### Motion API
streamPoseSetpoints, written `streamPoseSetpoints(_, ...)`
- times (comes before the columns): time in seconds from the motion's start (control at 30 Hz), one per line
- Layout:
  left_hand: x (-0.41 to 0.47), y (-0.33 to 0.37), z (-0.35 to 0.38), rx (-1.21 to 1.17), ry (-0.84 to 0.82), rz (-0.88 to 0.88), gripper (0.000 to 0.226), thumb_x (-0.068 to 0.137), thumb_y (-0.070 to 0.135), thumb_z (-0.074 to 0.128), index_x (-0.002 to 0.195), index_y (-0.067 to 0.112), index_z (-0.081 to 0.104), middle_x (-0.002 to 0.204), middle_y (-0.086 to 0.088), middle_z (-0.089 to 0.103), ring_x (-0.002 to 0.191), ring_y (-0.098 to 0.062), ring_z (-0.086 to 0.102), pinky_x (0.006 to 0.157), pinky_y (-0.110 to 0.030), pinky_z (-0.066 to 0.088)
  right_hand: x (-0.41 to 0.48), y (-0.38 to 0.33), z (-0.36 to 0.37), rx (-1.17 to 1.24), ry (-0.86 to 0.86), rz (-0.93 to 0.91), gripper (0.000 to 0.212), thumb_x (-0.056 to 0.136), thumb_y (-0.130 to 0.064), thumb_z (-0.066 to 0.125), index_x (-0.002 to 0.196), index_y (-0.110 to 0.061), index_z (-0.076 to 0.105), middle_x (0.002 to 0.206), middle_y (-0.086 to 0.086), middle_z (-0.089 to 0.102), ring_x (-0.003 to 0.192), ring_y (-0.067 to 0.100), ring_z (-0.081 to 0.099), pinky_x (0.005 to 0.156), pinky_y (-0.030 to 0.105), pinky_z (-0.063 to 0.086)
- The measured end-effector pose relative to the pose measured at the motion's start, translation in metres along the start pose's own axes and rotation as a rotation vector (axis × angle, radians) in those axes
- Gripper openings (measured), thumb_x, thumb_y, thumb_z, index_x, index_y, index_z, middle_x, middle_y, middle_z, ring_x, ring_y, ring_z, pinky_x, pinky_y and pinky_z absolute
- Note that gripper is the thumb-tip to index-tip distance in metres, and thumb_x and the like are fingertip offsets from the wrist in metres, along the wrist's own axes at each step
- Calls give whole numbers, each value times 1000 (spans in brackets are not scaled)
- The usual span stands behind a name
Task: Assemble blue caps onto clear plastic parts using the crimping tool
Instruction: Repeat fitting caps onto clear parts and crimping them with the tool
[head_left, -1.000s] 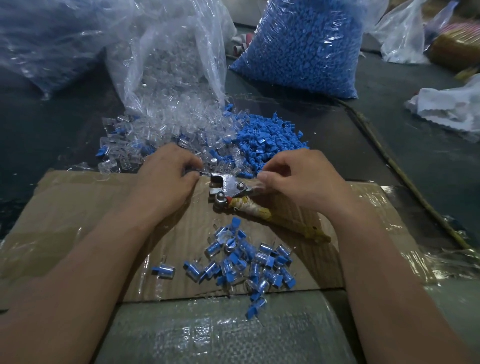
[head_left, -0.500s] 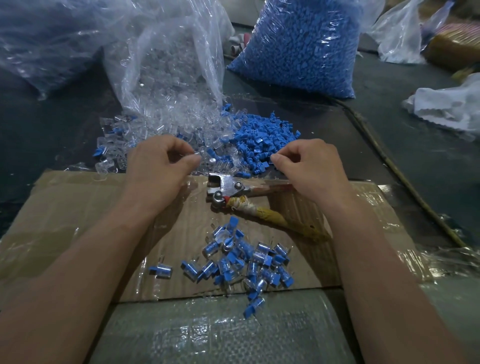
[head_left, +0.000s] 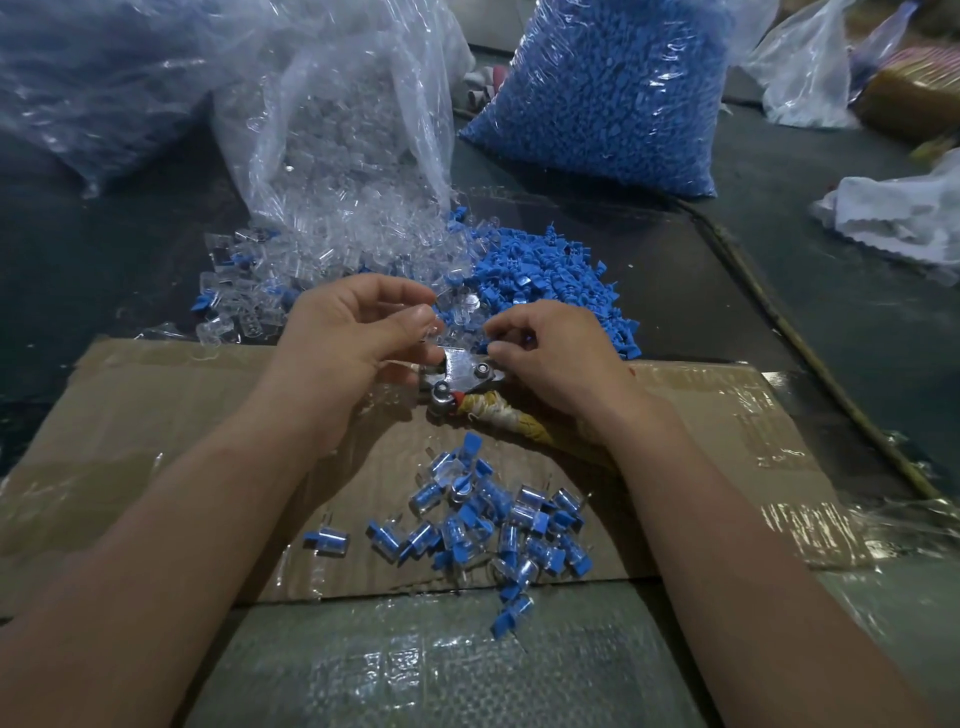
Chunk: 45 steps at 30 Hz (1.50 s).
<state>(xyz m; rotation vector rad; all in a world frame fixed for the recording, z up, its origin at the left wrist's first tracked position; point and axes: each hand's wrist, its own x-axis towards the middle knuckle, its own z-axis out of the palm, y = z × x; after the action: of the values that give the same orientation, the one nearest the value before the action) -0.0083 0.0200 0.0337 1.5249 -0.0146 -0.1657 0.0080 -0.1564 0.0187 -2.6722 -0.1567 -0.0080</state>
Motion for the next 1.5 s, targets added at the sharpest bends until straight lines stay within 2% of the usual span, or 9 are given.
streamPoseSetpoints(0.17, -1, 1, 1, -17, -9, -20, 12, 82, 2, 57, 84, 12, 63, 82, -5, 69, 55, -12, 65, 45, -17, 50, 2, 1, 0, 107, -34, 52, 4, 83, -27, 65, 83, -28, 61, 75, -21, 47, 71, -5, 44, 62, 10, 34)
streamPoseSetpoints(0.3, -2, 2, 2, -53, -21, -19, 12, 82, 2, 56, 82, 12, 63, 79, -6, 68, 53, -10, 64, 47, -16, 50, 3, 0, 1, 140, -35, 61, 16, 82, -23, 67, 72, -30, 56, 75, -18, 50, 71, -1, 48, 64, 12, 39)
streamPoseSetpoints(0.47, -2, 2, 3, -109, -34, -35, 14, 84, 0, 53, 85, 9, 64, 77, -11, 65, 53, -9, 63, 48, -15, 50, 4, -1, 1, 137, -42, 33, 8, 82, -21, 66, 84, -25, 60, 75, -17, 49, 72, 0, 48, 64, 13, 39)
streamPoseSetpoints(0.63, -1, 2, 3, -111, -42, -47, 16, 84, -3, 51, 86, 8, 63, 80, -11, 65, 54, -9, 63, 50, -15, 50, 3, -1, 1, 131, -59, 8, 23, 85, -23, 63, 108, -25, 63, 73, -17, 48, 68, -3, 45, 58, 13, 33)
streamPoseSetpoints(0.97, -2, 4, 3, -152, -53, -67, 17, 84, -5, 50, 86, 7, 63, 76, -8, 66, 52, -8, 62, 48, -15, 50, 5, -4, 0, 125, -62, 4, 10, 84, -19, 64, 82, -26, 56, 79, -16, 50, 76, 2, 47, 63, 15, 36)
streamPoseSetpoints(1.17, -1, 2, 2, -227, -90, -81, 13, 77, 2, 54, 87, 5, 60, 66, -3, 69, 52, -8, 63, 49, -15, 51, 0, -4, -1, 34, -21, -41, 31, 95, -13, 44, 123, -18, 56, 105, -2, 46, 92, 9, 43, 75, 17, 29)
streamPoseSetpoints(1.23, -1, 2, 2, -245, -105, -79, 14, 74, 3, 55, 87, 5, 59, 66, -4, 69, 54, -9, 63, 50, -15, 51, -3, -4, -6, 89, 61, -51, 30, 96, -11, 41, 119, -18, 60, 102, -2, 43, 89, 6, 41, 66, 10, 28)
streamPoseSetpoints(1.33, -1, 2, 2, -234, -110, -72, 18, 69, 6, 57, 86, 5, 60, 70, -6, 67, 54, -9, 63, 50, -15, 51, -11, -10, -14, 329, 141, -50, 24, 93, -6, 45, 99, -24, 60, 91, -11, 47, 81, 0, 48, 69, 0, 36)
streamPoseSetpoints(1.5, -1, 2, 2, -234, -103, -76, 16, 69, 9, 57, 85, 8, 61, 65, -2, 68, 51, -8, 61, 48, -15, 50, -23, -27, -13, 517, 128, -105, 25, 89, -5, 54, 87, -29, 49, 80, -13, 49, 70, -1, 54, 70, 15, 49)
